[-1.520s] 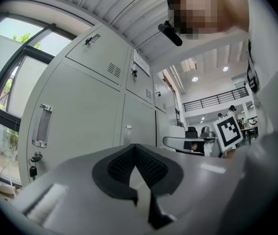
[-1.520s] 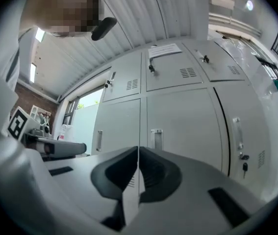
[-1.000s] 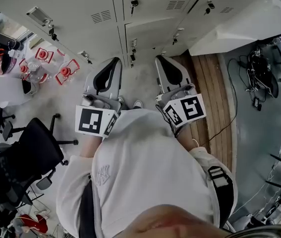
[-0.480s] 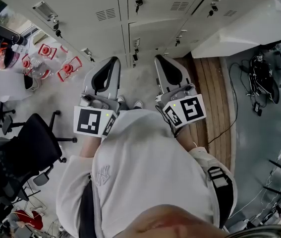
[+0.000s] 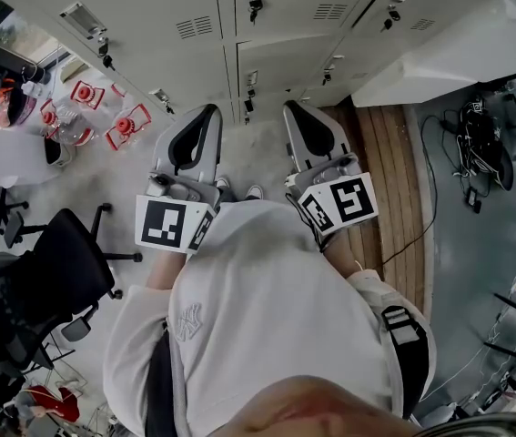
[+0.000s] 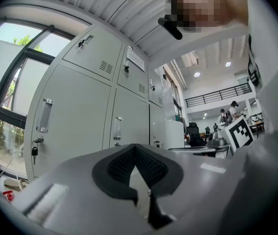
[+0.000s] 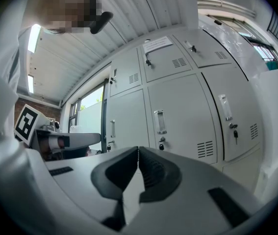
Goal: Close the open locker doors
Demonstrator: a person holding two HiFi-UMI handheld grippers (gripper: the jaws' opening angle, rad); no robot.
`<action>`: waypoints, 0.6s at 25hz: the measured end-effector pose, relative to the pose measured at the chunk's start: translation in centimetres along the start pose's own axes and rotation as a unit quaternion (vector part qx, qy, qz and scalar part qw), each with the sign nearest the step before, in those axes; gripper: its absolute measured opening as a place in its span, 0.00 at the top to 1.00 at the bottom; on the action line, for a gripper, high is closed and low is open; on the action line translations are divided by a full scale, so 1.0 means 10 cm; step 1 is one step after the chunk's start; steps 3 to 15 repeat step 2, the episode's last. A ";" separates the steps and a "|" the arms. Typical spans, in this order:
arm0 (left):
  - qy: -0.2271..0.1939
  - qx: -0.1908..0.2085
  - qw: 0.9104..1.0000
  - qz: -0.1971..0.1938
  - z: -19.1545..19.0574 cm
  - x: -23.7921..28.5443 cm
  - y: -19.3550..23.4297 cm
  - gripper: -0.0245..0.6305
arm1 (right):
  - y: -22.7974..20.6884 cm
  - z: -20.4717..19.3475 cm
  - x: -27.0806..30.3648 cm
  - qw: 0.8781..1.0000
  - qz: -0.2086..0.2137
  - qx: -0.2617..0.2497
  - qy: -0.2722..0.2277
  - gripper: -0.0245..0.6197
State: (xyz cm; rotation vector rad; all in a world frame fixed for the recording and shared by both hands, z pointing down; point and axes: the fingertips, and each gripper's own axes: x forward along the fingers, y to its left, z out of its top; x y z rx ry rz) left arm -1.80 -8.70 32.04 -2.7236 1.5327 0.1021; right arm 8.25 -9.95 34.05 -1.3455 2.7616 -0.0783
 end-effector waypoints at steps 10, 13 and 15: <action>0.000 0.000 1.000 0.000 0.00 0.00 0.00 0.99 | 0.00 0.00 0.00 1.000 0.000 -0.001 0.001 0.94; 0.000 0.000 1.000 0.000 0.00 0.00 0.00 0.99 | 0.00 0.00 0.00 1.000 0.000 -0.001 0.001 0.94; 0.000 0.000 1.000 0.000 0.00 0.00 0.00 0.99 | 0.00 0.00 0.00 1.000 0.000 -0.001 0.001 0.94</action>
